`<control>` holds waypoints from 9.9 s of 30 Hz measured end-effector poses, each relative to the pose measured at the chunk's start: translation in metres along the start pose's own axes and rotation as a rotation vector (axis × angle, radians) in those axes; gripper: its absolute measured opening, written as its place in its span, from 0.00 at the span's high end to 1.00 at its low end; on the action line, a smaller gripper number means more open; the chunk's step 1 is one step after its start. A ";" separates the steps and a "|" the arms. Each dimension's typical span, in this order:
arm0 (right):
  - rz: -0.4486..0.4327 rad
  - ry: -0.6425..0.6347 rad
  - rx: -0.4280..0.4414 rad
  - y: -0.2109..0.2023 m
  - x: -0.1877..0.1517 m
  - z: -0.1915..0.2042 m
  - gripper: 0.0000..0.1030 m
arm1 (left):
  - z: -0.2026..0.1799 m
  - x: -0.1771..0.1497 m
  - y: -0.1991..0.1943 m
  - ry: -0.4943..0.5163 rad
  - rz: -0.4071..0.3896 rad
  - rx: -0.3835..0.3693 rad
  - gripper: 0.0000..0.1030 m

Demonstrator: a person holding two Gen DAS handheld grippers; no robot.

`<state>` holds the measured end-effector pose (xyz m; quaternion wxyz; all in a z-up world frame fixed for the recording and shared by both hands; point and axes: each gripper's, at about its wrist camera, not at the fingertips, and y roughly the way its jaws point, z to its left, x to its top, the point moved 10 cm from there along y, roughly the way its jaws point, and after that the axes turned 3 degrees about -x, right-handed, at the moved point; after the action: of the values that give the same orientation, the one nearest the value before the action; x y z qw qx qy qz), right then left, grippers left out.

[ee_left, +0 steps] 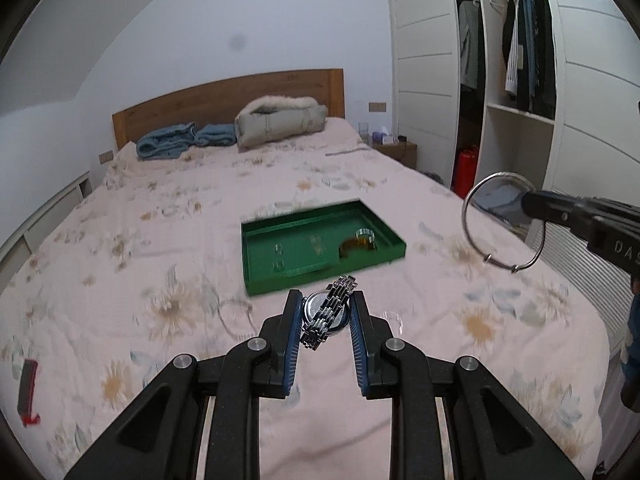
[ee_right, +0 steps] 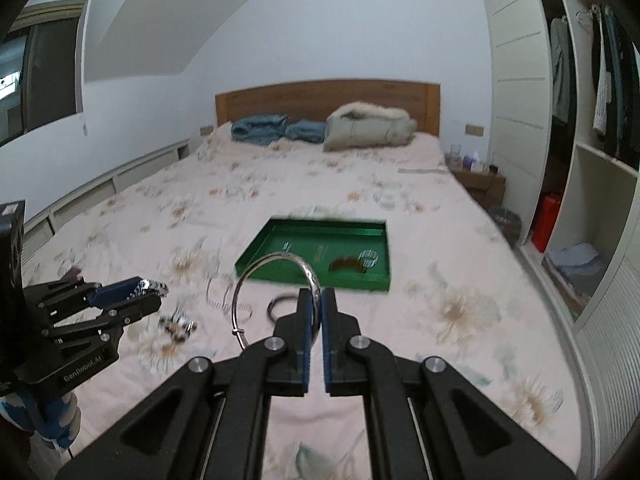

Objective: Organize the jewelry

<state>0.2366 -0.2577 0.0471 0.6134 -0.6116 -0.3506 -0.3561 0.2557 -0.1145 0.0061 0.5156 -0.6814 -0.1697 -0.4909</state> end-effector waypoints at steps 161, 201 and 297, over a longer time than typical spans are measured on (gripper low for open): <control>0.216 0.198 -0.024 0.039 -0.147 -0.036 0.49 | 0.104 -0.154 0.009 -0.233 0.177 0.177 0.21; 0.518 -0.277 0.110 0.254 -0.156 0.010 0.87 | 0.145 -0.177 0.149 -0.300 0.324 0.162 0.61; -0.046 0.098 0.101 0.111 0.082 -0.046 0.95 | 0.043 0.089 0.133 0.036 0.027 0.167 0.90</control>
<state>0.3740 -0.3049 0.0622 0.6514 -0.5534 -0.3517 -0.3817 0.4159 -0.1560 0.0106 0.5801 -0.6293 -0.1915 -0.4804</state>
